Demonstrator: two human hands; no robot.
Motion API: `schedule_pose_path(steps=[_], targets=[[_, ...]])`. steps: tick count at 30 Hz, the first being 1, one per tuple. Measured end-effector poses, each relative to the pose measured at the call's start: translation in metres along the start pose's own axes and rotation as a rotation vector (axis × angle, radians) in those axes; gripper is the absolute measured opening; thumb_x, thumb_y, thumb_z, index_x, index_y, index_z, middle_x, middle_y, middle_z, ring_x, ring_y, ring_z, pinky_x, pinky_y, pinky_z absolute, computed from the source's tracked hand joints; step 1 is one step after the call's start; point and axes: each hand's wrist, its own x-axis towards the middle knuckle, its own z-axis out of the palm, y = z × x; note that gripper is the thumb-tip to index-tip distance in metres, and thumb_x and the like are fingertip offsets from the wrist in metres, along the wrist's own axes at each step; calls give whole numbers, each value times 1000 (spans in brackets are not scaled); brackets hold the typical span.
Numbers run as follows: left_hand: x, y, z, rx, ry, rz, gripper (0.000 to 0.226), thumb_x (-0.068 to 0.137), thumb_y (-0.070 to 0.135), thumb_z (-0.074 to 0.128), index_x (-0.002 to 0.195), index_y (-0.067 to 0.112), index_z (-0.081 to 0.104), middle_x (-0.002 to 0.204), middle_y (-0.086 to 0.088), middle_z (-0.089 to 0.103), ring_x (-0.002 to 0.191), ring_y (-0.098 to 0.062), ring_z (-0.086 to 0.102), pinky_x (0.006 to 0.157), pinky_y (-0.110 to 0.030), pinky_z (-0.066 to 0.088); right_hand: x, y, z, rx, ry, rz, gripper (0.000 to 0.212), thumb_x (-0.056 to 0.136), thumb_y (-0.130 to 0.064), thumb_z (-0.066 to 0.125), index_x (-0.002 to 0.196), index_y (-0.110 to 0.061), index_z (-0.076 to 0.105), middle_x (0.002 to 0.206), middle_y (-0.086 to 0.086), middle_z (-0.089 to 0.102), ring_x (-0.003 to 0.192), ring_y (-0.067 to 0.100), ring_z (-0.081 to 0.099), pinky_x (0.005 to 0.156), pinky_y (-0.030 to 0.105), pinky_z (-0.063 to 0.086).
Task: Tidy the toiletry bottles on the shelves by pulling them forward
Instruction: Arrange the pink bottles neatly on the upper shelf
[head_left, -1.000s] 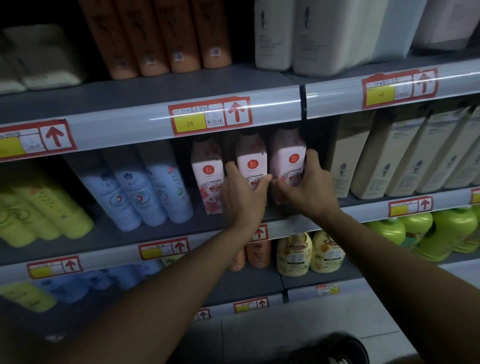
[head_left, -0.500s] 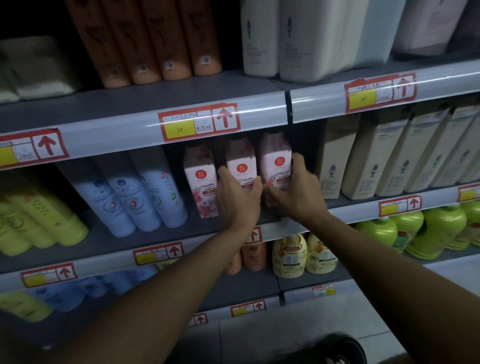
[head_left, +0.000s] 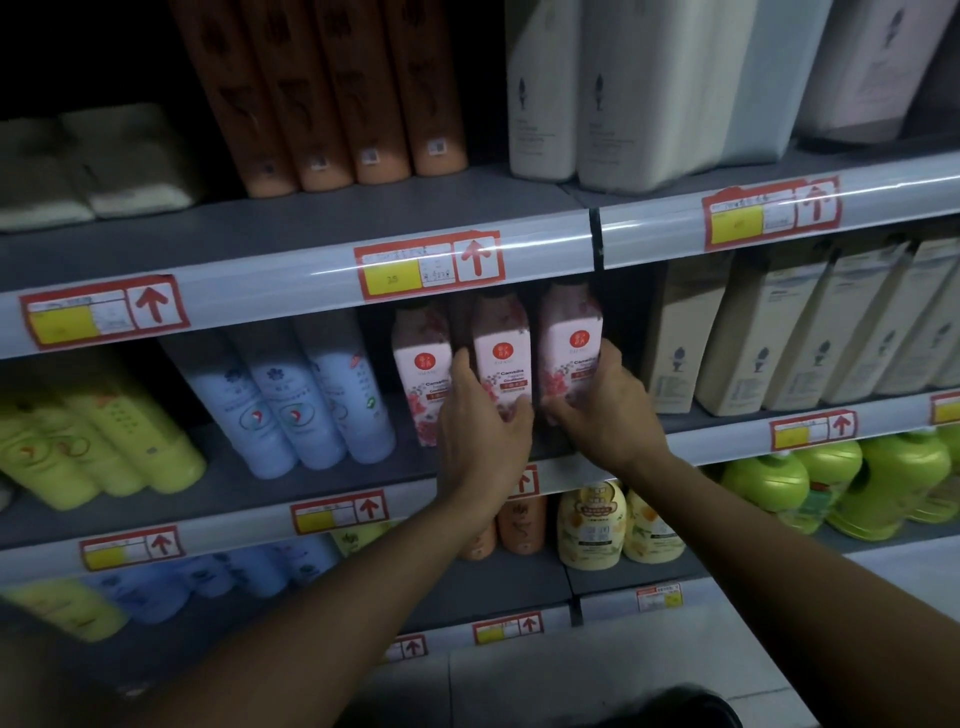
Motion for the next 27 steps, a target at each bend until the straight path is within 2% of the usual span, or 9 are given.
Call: schedule_pose_path(steps=[2, 4, 6, 9, 11, 14, 20, 24, 27], targets=[[-8, -5, -11, 6, -17, 37, 69, 96, 23, 74, 154, 16, 37, 134, 9, 62, 118, -4, 59, 82, -3, 46, -6, -3, -1, -15, 17, 9, 81, 81, -40, 83, 143, -21, 34, 131, 9, 63, 114, 32, 66, 89, 55, 59], [-15, -13, -22, 42, 15, 91, 59, 96, 24, 74, 146, 19, 43, 128, 8, 64, 116, -9, 64, 91, -20, 53, -13, -7, -3, -18, 81, 33, 84, 82, -37, 82, 146, -16, 33, 134, 12, 59, 118, 33, 63, 91, 55, 58], [-20, -21, -34, 117, 41, 140, 44, 95, 25, 72, 132, 23, 49, 118, 8, 65, 104, -12, 67, 84, -28, 57, -23, -15, -6, 31, 171, 71, 79, 83, -34, 80, 144, -13, 34, 134, 13, 54, 118, 34, 60, 92, 55, 56], [-25, -36, -55, 196, 9, 179, 29, 93, 22, 70, 117, 24, 55, 110, 6, 64, 94, -13, 66, 77, -35, 58, -41, -35, -7, 56, 207, 21, 48, 86, -29, 73, 126, -18, 49, 118, 7, 60, 105, 28, 63, 86, 50, 57], [-27, -45, -72, 251, -26, 204, 24, 90, 20, 69, 110, 25, 57, 106, 7, 62, 90, -13, 65, 74, -36, 57, -54, -51, -1, 28, 118, -52, 19, 88, -29, 69, 101, -26, 56, 95, -2, 65, 87, 22, 64, 76, 43, 56], [-27, -58, -102, 336, -57, 222, 17, 89, 22, 67, 103, 27, 59, 97, 9, 60, 84, -13, 64, 70, -36, 54, -71, -77, 17, -14, -101, -203, 10, 89, -29, 64, 83, -25, 57, 79, -4, 66, 77, 21, 63, 67, 38, 52], [-19, -88, -158, 484, -105, 159, 13, 85, 34, 56, 97, 31, 60, 96, 8, 65, 88, -20, 66, 69, -39, 54, -86, -119, 69, -238, -569, -494, 25, 88, -49, 45, 82, -27, 55, 94, 7, 73, 87, 32, 70, 69, 37, 53], [-10, -115, -184, 553, -160, 87, 8, 89, 32, 61, 97, 31, 61, 98, 9, 64, 93, -20, 64, 72, -34, 50, -85, -146, 103, -289, -695, -599, 39, 85, -56, 39, 99, -26, 61, 105, 9, 73, 96, 34, 69, 74, 37, 54], [-4, -130, -200, 567, -201, 23, 8, 91, 29, 61, 99, 28, 63, 100, 6, 66, 96, -22, 65, 71, -34, 45, -80, -167, 126, -272, -725, -616, 35, 90, -48, 47, 91, -18, 66, 96, 9, 73, 89, 30, 69, 69, 33, 50]])
